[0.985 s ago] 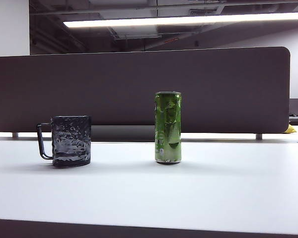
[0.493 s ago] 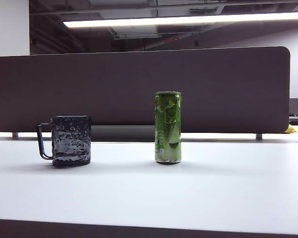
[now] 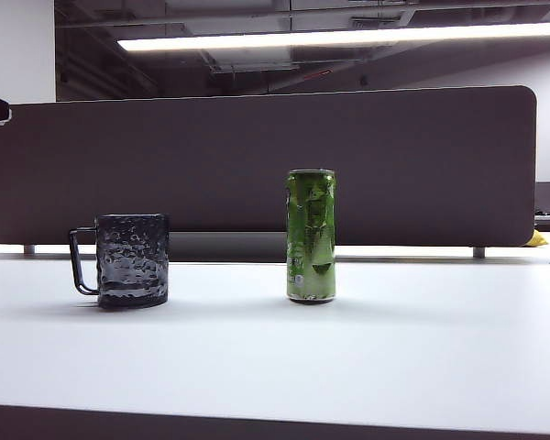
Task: Pick up the metal can, pour some water into the cup, then place the can back on the table.
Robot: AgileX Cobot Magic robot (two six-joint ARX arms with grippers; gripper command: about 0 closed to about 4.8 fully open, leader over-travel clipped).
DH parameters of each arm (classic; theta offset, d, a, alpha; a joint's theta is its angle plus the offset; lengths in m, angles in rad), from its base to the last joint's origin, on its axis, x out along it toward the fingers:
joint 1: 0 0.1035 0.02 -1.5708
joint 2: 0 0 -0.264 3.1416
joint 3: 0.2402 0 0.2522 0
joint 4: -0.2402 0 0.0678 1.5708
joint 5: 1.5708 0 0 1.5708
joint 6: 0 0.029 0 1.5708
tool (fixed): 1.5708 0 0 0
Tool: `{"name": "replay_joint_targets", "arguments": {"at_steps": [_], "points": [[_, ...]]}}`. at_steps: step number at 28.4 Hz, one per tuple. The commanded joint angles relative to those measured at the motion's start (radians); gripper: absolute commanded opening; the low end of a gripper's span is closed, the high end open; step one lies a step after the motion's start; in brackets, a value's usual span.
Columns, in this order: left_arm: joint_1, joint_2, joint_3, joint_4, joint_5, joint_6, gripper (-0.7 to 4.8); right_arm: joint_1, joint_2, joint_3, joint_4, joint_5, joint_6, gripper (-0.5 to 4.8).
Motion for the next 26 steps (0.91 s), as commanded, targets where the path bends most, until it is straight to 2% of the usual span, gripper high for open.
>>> {"name": "replay_joint_targets", "arguments": {"at_steps": [1, 18, 22, 26], "points": [[0.0, 0.001, 0.001, 0.013, 0.001, -0.003, -0.05, 0.001, -0.001, -0.002, 0.016, -0.003, 0.003, 0.13], [0.0, 0.001, 0.001, 0.014, 0.001, -0.003, -0.05, 0.001, -0.001, -0.002, 0.017, -0.009, 0.003, 0.13], [0.0, 0.001, 0.001, 0.013, 0.001, -0.003, -0.05, 0.001, -0.001, -0.002, 0.025, -0.054, 0.006, 0.13], [0.0, 0.001, 0.001, 0.013, 0.001, -0.003, -0.05, 0.002, -0.001, -0.002, 0.112, -0.204, 0.102, 0.13]]}}
